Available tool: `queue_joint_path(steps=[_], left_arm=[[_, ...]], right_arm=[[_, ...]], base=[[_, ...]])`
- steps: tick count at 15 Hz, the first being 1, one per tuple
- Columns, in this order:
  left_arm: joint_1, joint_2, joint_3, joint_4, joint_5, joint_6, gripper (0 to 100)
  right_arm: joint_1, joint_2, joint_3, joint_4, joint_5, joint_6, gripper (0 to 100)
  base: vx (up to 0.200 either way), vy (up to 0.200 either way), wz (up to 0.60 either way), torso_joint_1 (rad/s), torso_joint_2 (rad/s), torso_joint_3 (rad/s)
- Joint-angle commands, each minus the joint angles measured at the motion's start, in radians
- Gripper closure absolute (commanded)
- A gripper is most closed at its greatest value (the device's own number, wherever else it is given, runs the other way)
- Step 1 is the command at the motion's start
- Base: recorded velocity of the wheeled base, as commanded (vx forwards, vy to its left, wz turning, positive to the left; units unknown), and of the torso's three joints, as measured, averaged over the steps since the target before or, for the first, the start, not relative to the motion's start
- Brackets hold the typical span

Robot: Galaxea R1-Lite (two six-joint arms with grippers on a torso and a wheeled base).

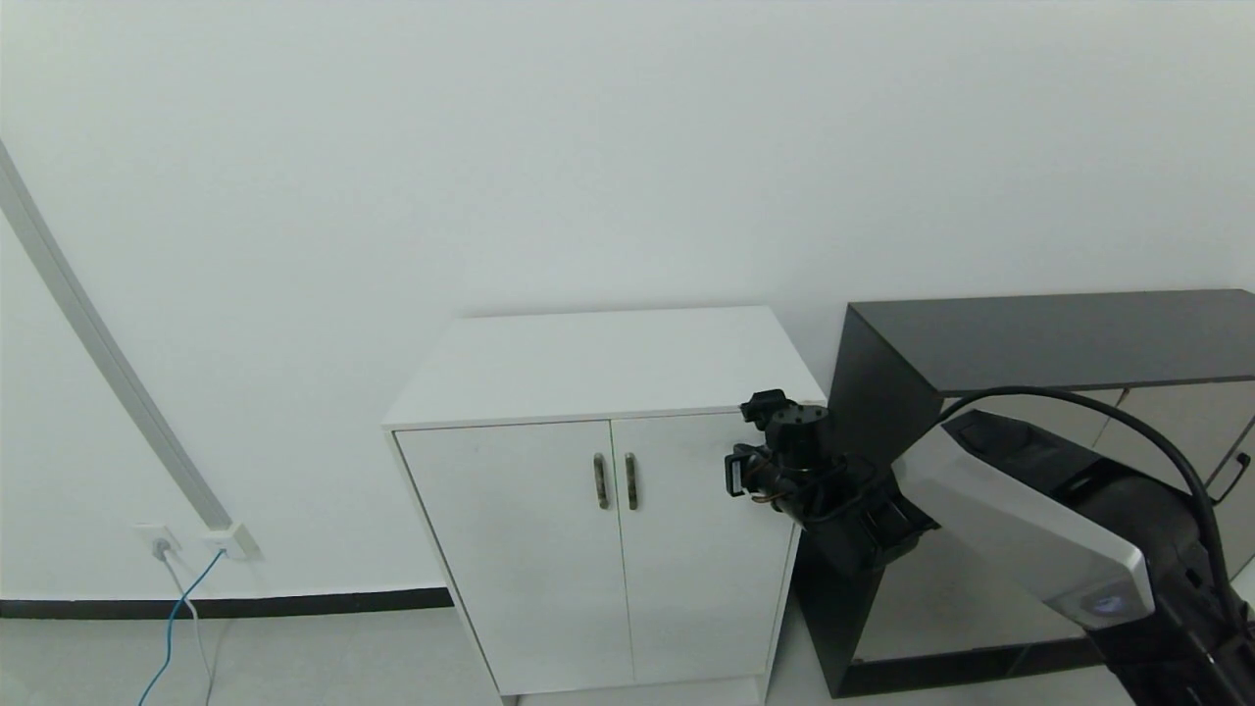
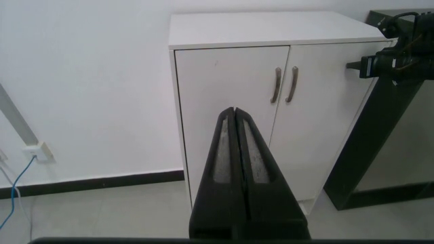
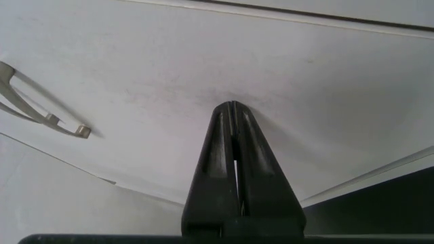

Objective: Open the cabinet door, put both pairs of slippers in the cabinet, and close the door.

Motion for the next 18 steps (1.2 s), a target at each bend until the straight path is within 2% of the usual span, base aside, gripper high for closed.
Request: queue_joint_path(steps=[1,10,15,18], left_arm=[[0.000,0.001,-0.002,0.000,0.000,0.000,100],[0.000,0.001,0.000,0.000,0.000,0.000,100],[0.000,0.001,0.000,0.000,0.000,0.000,100],[0.000,0.001,0.000,0.000,0.000,0.000,100]], right_arm=[[0.000,-0.001,-0.001,0.000,0.000,-0.001,100],[-0.002,-0.008,0.010,-0.006,0.000,-0.002,100],[0.009,-0.160,0.191,-0.031,-0.003,0.001,100],[0.009,-0.326,0.398,-0.065,-0.004,0.004,100]], base=[[0.000,0.000,0.00,0.000,0.00,0.000],[0.000,0.000,0.00,0.000,0.00,0.000],[0.000,0.000,0.00,0.000,0.00,0.000],[0.000,0.000,0.00,0.000,0.00,0.000]])
